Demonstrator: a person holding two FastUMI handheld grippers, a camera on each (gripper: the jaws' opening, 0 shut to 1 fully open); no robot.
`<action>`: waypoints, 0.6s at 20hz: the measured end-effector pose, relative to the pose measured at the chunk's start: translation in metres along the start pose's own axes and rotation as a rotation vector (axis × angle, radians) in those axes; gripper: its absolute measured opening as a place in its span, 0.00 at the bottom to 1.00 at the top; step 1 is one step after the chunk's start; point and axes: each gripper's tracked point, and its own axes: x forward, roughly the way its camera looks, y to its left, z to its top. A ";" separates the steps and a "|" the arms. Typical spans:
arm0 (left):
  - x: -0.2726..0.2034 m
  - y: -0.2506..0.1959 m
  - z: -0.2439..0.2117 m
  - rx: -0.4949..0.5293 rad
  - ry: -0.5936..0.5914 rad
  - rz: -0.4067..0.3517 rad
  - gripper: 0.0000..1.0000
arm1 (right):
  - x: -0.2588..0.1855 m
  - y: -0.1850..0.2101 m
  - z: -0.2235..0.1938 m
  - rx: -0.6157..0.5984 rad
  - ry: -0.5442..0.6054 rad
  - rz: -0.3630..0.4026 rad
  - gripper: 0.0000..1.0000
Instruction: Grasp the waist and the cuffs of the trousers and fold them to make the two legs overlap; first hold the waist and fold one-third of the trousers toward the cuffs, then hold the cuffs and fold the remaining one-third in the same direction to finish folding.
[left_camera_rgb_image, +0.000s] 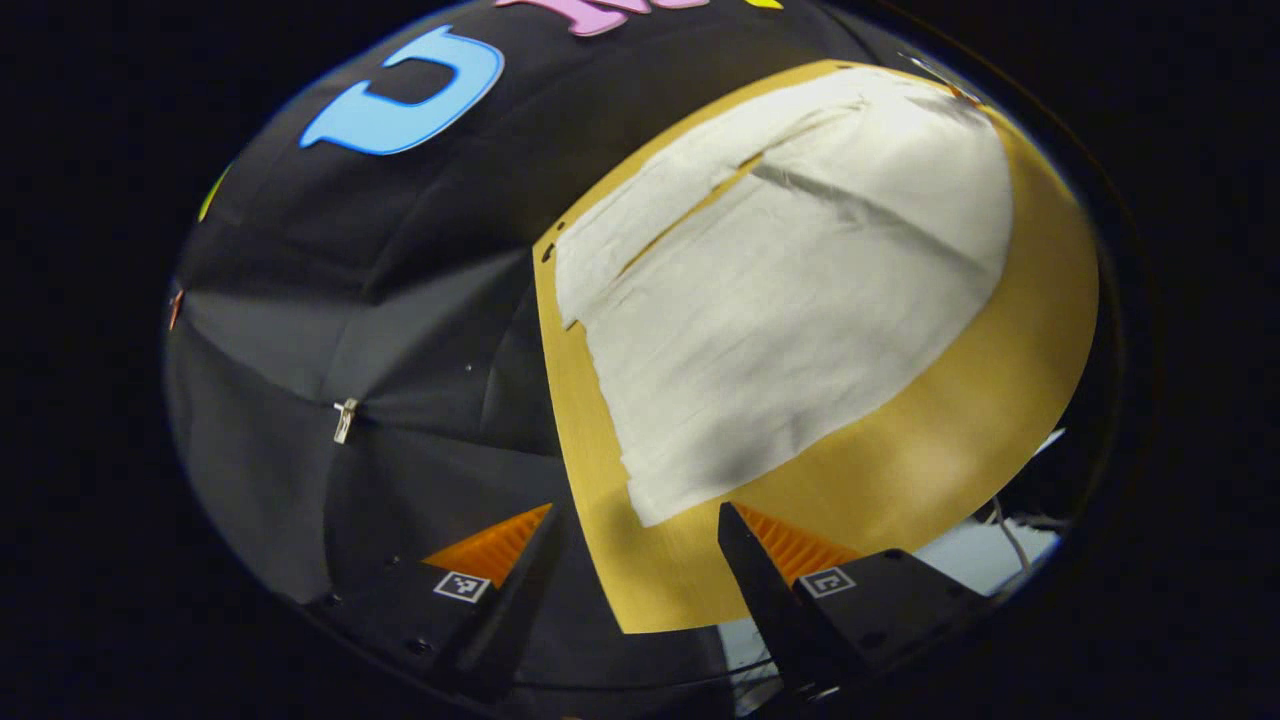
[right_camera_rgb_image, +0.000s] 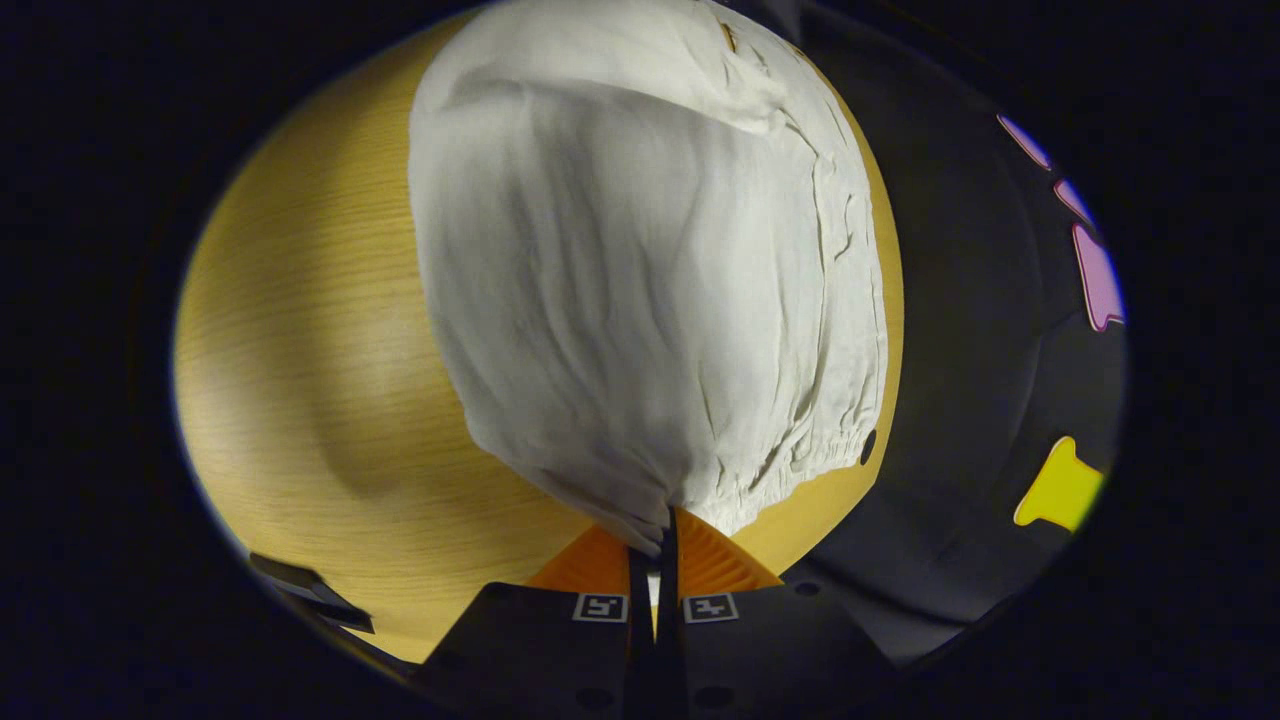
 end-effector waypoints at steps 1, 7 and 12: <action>0.010 0.001 -0.006 0.047 0.010 -0.004 0.96 | -0.001 0.001 0.000 -0.002 0.009 0.001 0.05; 0.044 -0.006 -0.023 0.336 0.034 -0.092 0.96 | -0.002 -0.001 0.000 -0.020 0.041 -0.005 0.05; 0.062 -0.007 0.006 0.509 -0.047 -0.068 0.85 | -0.002 -0.002 -0.001 -0.018 0.045 -0.010 0.05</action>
